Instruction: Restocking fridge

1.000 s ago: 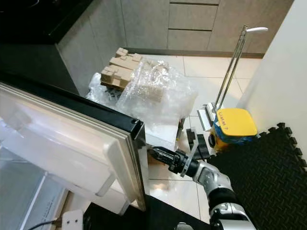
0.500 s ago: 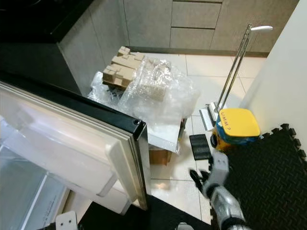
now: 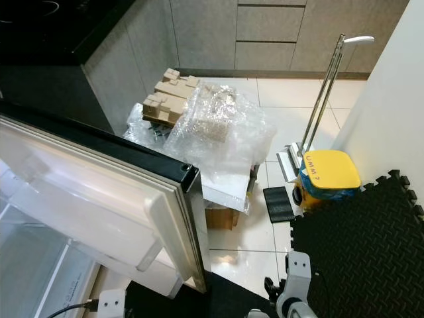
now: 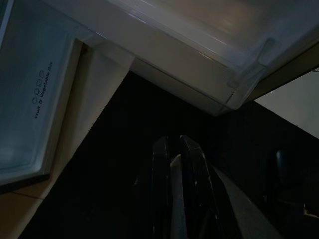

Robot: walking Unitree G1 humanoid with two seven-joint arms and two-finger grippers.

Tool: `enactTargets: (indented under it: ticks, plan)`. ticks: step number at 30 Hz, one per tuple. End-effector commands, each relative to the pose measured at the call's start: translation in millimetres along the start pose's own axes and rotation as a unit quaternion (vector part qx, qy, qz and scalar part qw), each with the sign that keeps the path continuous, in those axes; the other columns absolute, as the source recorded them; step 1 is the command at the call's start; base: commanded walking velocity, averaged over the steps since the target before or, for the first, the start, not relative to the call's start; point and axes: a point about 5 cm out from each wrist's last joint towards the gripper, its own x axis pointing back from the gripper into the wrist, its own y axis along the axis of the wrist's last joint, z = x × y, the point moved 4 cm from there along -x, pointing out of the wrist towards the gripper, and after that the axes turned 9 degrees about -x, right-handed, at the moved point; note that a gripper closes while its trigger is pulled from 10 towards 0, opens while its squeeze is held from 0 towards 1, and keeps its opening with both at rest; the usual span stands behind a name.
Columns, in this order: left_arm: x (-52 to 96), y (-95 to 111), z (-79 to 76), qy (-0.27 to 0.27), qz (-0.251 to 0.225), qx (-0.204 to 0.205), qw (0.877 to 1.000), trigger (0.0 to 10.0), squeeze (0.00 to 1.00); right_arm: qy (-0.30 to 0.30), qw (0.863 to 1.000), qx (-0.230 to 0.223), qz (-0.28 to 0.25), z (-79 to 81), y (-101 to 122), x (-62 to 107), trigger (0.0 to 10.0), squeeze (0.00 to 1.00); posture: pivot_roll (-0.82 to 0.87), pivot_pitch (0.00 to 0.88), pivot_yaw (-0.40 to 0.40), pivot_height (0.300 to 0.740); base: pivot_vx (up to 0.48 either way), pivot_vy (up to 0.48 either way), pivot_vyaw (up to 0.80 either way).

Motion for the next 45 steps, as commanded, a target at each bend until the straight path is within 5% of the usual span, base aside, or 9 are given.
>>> enactTargets:
  ticks: [1,45]
  plan:
    - [5.6,-14.2,1.1,-0.01,0.027,-0.011,1.0,10.0,0.0,-0.01,1.0,0.004,0.015,-5.4,-10.7,3.8,10.0,0.0,-0.1,0.133,0.014,0.716,-0.27,0.0,0.0]
    - [4.6,-12.8,4.0,-0.036,0.023,-0.033,0.999,10.0,0.0,-0.023,0.999,0.021,0.038,-8.5,-23.3,6.8,10.0,0.0,-0.11,0.118,0.027,0.716,-0.329,0.0,0.0]
